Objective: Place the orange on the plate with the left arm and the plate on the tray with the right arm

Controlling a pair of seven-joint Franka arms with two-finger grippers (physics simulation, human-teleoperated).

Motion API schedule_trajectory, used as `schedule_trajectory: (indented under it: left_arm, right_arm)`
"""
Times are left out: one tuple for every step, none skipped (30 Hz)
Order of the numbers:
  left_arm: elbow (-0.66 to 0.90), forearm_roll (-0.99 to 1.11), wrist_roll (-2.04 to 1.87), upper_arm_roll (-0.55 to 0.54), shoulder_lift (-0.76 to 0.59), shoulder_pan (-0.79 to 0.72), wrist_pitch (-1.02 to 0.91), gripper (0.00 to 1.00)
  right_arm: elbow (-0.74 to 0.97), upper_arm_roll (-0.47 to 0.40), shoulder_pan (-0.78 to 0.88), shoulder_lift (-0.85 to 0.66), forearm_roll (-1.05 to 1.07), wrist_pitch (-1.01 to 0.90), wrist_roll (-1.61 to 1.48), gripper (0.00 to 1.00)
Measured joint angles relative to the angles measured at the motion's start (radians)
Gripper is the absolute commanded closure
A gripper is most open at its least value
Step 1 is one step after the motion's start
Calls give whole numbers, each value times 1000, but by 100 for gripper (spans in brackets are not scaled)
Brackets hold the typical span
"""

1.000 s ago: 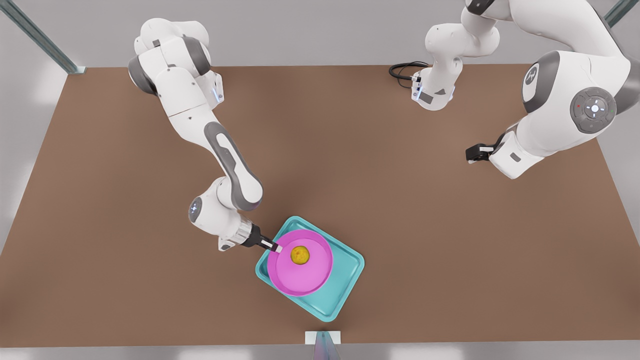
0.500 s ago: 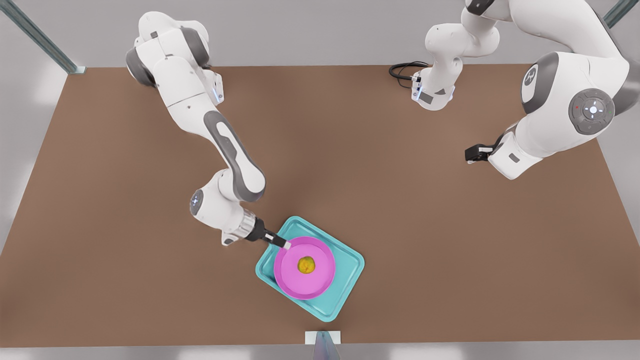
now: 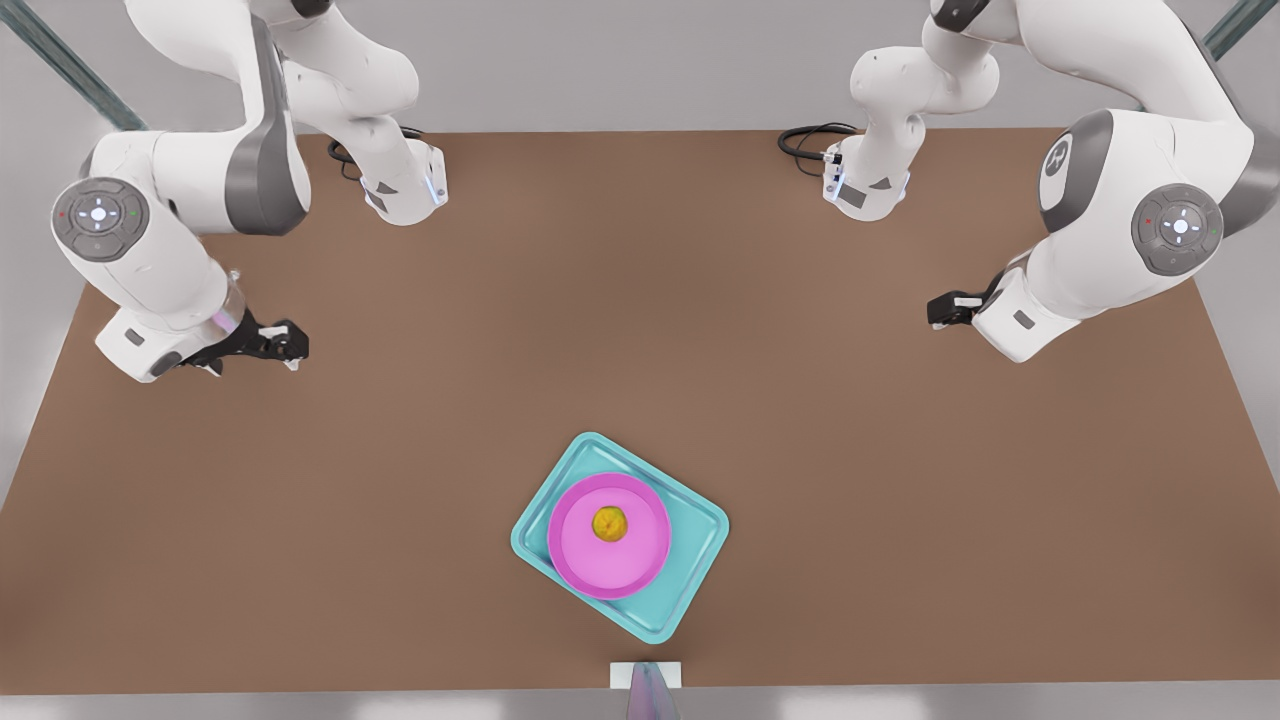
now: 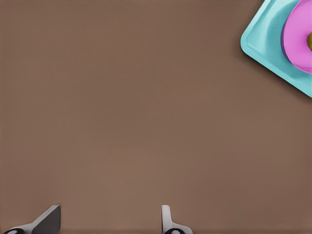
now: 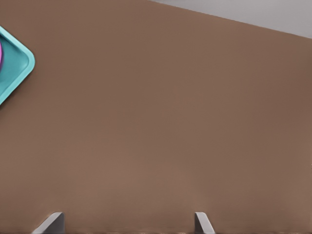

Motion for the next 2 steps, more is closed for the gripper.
schedule_trajectory:
  left_arm:
    - [0, 0, 0, 0, 0, 0, 0, 0]
    - [0, 0, 0, 0, 0, 0, 0, 0]
  right_arm:
    - [0, -4, -6, 7, -2, -21, -13, 0]
    - [1, -7, -10, 10, -4, -39, -26, 0]
